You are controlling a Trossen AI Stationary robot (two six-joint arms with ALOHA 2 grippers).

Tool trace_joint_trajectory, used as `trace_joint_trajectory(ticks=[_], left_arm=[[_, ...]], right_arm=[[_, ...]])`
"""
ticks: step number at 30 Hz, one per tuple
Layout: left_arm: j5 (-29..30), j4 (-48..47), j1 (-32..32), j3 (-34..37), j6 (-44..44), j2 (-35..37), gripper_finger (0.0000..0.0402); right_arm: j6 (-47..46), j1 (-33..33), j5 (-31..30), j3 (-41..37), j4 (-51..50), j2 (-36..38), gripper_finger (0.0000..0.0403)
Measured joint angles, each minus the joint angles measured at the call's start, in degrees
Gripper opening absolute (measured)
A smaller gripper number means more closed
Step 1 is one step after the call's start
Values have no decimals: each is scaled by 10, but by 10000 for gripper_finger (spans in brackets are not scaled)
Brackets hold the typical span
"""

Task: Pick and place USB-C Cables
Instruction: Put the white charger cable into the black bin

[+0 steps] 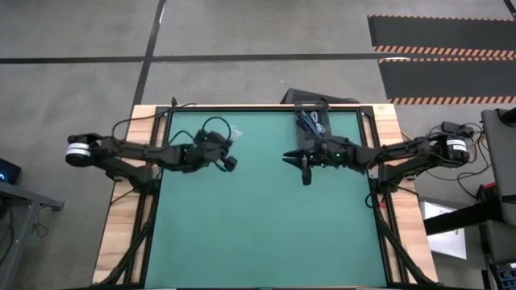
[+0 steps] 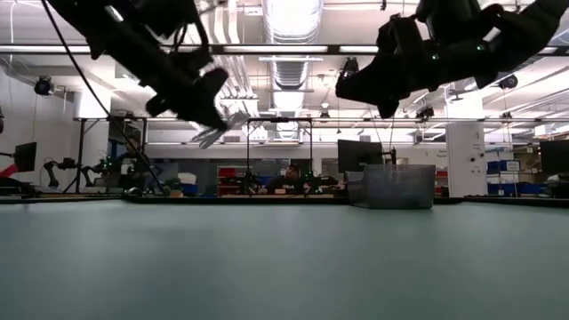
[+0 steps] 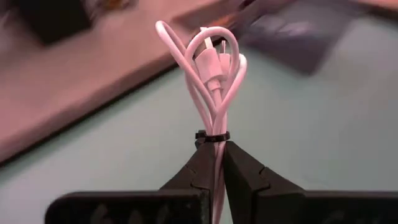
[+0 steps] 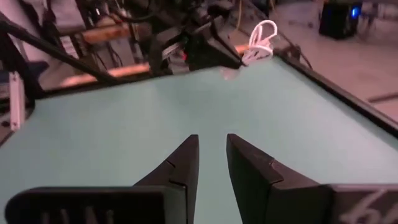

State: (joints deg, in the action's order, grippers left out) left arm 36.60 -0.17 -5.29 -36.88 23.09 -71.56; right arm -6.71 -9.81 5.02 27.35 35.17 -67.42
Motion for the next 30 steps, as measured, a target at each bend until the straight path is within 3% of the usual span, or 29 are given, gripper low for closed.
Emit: trace_joint_trajectory(ticks=[5,15,30], left_arm=[[-20,133,46,0,-102,-19,4],[-147,341,82,1,-185,-68,4],[-229,520,85,-3,-194,-142,4]], right_arm=[[28,13,0,-19,58,0,68],[53,45,1,-17,92,0,83],[48,62,0,15,110,-3,179]])
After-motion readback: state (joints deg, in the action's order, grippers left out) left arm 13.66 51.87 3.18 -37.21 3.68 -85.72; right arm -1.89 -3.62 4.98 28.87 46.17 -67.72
